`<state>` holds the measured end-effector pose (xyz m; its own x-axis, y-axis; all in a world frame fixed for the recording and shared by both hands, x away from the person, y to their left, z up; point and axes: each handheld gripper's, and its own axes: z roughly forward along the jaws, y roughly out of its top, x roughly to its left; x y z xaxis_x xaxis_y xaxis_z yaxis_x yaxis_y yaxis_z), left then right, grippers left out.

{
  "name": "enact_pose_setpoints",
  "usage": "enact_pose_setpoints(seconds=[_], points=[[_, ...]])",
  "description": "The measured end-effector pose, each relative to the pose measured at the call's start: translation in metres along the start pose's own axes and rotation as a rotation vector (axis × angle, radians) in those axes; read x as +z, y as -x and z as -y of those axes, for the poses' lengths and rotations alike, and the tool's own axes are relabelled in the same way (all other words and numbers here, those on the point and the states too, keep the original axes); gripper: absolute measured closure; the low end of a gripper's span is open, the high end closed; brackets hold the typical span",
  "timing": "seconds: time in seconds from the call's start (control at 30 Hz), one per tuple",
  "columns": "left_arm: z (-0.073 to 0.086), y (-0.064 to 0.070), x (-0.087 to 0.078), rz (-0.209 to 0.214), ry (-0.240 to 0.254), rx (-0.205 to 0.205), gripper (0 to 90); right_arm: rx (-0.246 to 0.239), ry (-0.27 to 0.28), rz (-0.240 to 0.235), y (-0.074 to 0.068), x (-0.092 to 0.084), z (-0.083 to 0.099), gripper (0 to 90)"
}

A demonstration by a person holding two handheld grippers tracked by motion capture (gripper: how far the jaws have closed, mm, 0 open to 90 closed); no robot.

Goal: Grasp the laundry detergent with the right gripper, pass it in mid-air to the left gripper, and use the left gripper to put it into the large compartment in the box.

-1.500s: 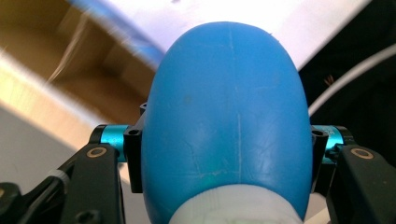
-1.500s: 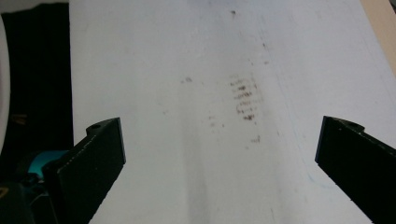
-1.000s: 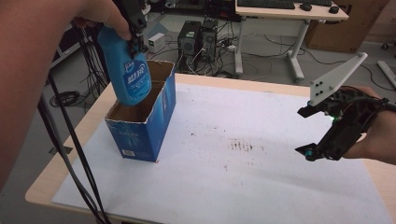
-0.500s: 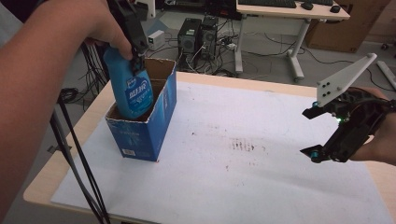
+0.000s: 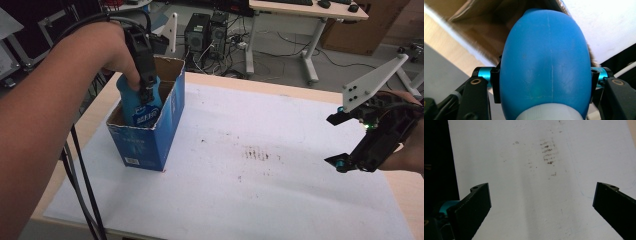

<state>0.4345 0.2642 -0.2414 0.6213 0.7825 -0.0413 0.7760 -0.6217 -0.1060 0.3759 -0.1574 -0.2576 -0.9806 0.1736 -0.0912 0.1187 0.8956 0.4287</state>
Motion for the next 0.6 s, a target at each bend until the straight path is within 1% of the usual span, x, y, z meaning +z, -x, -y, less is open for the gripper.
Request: enact_pose_setpoints(seconds=[0.03, 0.07, 0.1, 0.23, 0.3, 0.33, 0.4, 0.43, 0.47, 0.5, 0.53, 0.6], points=[[0.0, 0.0, 0.0, 0.0, 0.0, 0.0, 38.8, 0.0, 0.0, 0.0, 0.0, 0.0, 0.0, 0.6], [-0.001, -0.001, 0.01, 0.004, -0.001, 0.033, 38.8, -0.005, 0.002, 0.0, 0.0, 0.0, 0.0, 0.7], [-0.002, -0.002, 0.015, 0.005, -0.004, 0.051, 38.8, -0.004, 0.003, 0.003, -0.001, 0.0, -0.001, 0.7], [-0.003, -0.004, 0.031, -0.01, -0.009, 0.106, 38.8, -0.001, -0.009, 0.006, -0.002, 0.0, 0.0, 0.7], [-0.003, -0.005, 0.039, -0.008, -0.005, 0.12, 38.8, 0.002, -0.01, 0.005, -0.003, 0.0, 0.0, 0.7], [-0.003, -0.006, 0.041, -0.007, -0.009, 0.139, 38.7, 0.003, -0.01, 0.005, -0.003, 0.001, 0.0, 0.7], [-0.004, -0.005, 0.047, -0.007, 0.001, 0.15, 38.7, 0.006, -0.012, 0.005, -0.003, 0.002, 0.001, 0.7], [-0.005, -0.006, 0.049, -0.012, -0.006, 0.169, 38.7, 0.009, -0.014, 0.005, -0.004, 0.002, 0.002, 0.7], [-0.006, -0.006, 0.051, -0.009, 0.002, 0.167, 38.7, 0.013, -0.018, 0.003, -0.004, 0.003, 0.002, 0.7], [-0.007, -0.006, 0.053, -0.011, -0.004, 0.176, 38.7, 0.013, -0.021, 0.002, -0.004, 0.004, 0.003, 0.7], [-0.007, -0.006, 0.055, -0.007, 0.005, 0.166, 38.6, 0.015, -0.021, 0.001, -0.004, 0.005, 0.003, 0.7], [-0.008, -0.008, 0.056, -0.004, 0.017, 0.176, 38.6, 0.019, -0.021, 0.0, -0.005, 0.005, 0.004, 0.7]])
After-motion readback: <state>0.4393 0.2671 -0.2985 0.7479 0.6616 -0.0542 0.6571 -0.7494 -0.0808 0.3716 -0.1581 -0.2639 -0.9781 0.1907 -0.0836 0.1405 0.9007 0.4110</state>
